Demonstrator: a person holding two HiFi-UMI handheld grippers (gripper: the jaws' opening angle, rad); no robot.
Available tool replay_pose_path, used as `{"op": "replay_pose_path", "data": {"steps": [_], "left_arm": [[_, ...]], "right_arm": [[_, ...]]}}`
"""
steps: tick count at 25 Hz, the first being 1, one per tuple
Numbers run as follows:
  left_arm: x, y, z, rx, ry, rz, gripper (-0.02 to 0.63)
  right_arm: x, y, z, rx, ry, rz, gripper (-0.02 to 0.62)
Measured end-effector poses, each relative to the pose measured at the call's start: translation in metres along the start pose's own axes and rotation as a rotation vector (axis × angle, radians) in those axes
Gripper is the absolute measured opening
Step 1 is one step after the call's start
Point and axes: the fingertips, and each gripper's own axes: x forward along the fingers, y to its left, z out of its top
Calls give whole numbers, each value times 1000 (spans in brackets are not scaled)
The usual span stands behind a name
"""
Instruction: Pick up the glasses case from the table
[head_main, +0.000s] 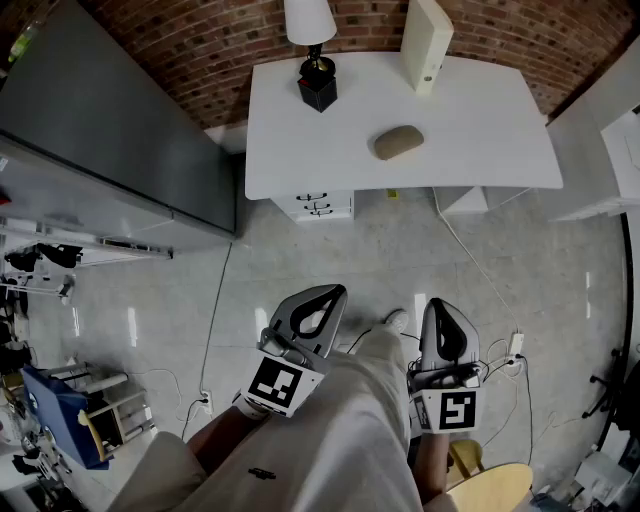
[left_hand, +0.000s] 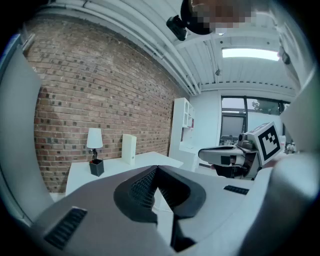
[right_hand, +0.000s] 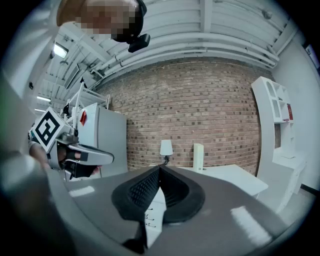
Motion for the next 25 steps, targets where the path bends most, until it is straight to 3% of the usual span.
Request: {"op": "replay_pose_path", "data": {"steps": [5,12,25], "left_arm": [[-32,30,-2,-21,-7,18,6],[-31,29,-8,-28,-2,49,6],[50,-60,8,-12,-17,146,7]], "right_arm": [[5,51,4,-21,11,47,9],[7,36,14,-23,-4,49,9],[-20,-81,9,-26,-43,138,9]]}}
